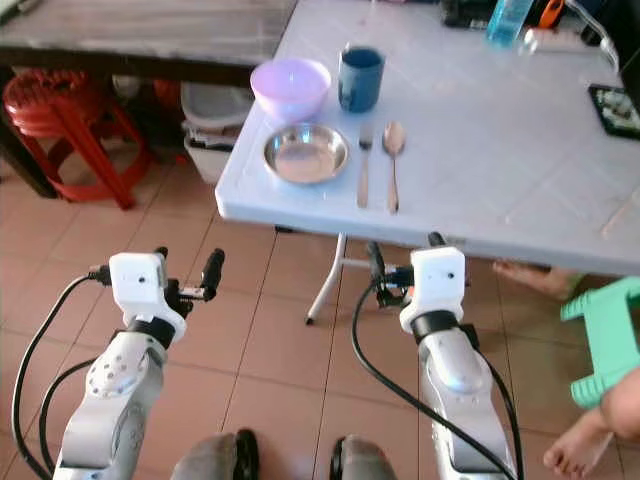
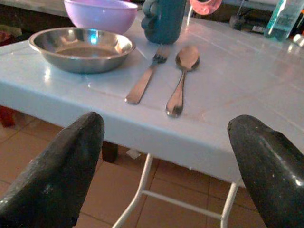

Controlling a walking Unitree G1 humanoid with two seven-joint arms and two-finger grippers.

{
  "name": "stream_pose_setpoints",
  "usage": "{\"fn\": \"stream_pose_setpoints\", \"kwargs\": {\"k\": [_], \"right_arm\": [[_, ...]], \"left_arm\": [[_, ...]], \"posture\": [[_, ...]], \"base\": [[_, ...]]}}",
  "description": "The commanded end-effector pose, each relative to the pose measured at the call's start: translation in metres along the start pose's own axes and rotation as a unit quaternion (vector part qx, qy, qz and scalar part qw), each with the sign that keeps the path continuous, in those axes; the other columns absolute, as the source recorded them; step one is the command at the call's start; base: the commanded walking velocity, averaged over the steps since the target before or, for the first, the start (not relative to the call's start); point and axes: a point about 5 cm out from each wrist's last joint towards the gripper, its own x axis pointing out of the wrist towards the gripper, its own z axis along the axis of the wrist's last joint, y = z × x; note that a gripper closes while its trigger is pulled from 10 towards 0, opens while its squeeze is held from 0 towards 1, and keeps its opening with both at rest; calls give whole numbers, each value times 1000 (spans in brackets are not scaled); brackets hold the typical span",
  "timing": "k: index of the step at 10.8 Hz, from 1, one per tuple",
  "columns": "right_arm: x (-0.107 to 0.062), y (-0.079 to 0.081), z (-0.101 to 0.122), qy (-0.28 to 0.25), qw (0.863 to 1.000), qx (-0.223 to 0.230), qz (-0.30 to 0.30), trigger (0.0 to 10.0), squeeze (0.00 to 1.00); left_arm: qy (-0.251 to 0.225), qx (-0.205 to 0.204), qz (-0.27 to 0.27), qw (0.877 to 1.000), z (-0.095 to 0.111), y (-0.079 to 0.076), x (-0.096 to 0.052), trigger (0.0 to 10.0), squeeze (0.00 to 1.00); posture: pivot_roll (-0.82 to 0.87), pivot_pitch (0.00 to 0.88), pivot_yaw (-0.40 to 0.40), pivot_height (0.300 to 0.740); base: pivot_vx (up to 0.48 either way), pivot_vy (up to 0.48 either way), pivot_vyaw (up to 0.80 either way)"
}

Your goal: Setting the table

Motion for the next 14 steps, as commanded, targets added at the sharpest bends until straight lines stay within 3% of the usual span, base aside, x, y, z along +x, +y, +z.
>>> {"fn": "stream_pose_setpoints", "kwargs": {"k": [1, 5, 9, 10, 12, 14], "right_arm": [[-1, 0, 1, -1, 1000, -3, 2, 10000, 0], [-2, 3, -13, 23, 1000, 3, 9, 10000, 0], [17, 14, 13, -35, 999, 0, 20, 10000, 0], [18, 12, 20, -55, 998, -30, 24, 10000, 0], [15, 9, 19, -52, 998, -39, 25, 10000, 0], [11, 11, 16, -49, 998, -37, 26, 10000, 0]], "left_arm": [[7, -5, 3, 1000, -3, 0, -4, 10000, 0], [34, -28, 8, 999, -17, 3, -8, 10000, 0], [-16, -15, 12, 1000, 9, 8, 5, 10000, 0], [-21, -9, 21, 1000, 10, 11, 6, 10000, 0], [-28, -11, 16, 999, 13, 8, 7, 10000, 0], [-27, -12, 10, 1000, 13, 5, 8, 10000, 0]], "posture": [[-76, 146, 16, 740], [-77, 124, 1, 740], [-74, 151, 26, 740], [-75, 155, 23, 740], [-76, 158, 19, 740], [-82, 166, 26, 740]], "base": [[319, 0, 0], [301, 0, 0], [248, 0, 0], [0, 0, 0], [253, 0, 0], [270, 0, 800]]}}
